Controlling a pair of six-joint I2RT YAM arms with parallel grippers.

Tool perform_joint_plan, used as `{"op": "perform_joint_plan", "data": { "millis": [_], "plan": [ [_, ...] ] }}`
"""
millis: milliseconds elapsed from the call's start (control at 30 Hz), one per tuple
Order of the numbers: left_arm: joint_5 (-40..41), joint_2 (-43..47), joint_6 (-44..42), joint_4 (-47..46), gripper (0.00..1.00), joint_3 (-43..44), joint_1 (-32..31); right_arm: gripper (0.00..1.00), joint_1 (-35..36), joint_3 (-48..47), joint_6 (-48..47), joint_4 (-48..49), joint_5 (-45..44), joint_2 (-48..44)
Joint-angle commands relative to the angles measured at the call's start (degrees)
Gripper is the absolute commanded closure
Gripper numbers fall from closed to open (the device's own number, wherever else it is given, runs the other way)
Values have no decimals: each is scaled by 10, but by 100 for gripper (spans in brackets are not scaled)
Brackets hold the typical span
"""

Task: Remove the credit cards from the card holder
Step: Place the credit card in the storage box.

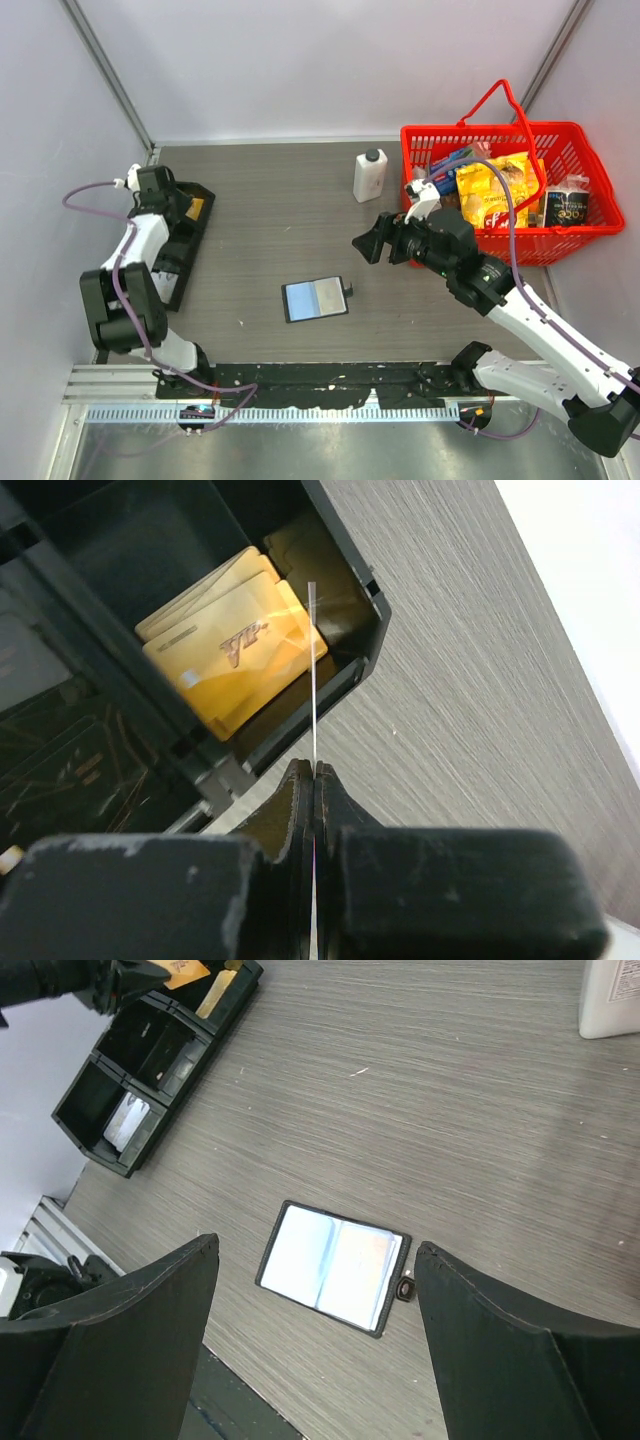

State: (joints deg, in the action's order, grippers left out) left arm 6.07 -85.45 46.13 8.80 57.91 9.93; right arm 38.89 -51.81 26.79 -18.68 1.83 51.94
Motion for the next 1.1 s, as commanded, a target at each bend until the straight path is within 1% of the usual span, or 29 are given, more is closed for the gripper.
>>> {"op": "perform_joint_plan", "data": {
  "millis": [0,233,267,333,400,467,533,567,600,700,733,933,1000,1067],
  "plan": [
    [-32,-70,11,44,100,90,11,17,-1,-15,-42,-13,-4,-17],
    [-52,-139,35,63,100,144,15,16,-2,-21,-63,-28,-15,-17],
    [-53,-145,36,67,98,147,15,17,-1,-22,-65,-28,-15,-15],
    [-53,-157,35,84,86,160,17,17,-1,-22,-68,-28,-16,-12],
    [-54,-162,28,104,68,170,18,17,-1,-23,-69,-29,-16,-11],
    [-54,-157,17,118,54,174,18,17,-1,-23,-70,-30,-16,-12],
    [-52,-141,5,118,37,169,18,17,0,-22,-70,-30,-16,-13],
    [-50,-132,-1,119,25,165,18,17,-1,-22,-71,-30,-16,-15],
    [-48,-123,-4,120,18,163,18,17,-1,-20,-70,-30,-16,-16],
    [-43,-86,-27,130,4,154,18,17,-1,-17,-71,-30,-16,-21],
    [-43,-71,-33,135,0,152,18,17,-1,-17,-74,-30,-37,-24],
    [-49,35,-87,184,0,148,17,16,-1,-17,-82,-31,-54,-32],
    [-58,76,-113,205,0,148,18,15,-1,-18,-89,-29,-48,-33],
    [-90,126,-149,224,0,145,17,10,-1,-18,-91,-21,-48,-33]
  ]
}}
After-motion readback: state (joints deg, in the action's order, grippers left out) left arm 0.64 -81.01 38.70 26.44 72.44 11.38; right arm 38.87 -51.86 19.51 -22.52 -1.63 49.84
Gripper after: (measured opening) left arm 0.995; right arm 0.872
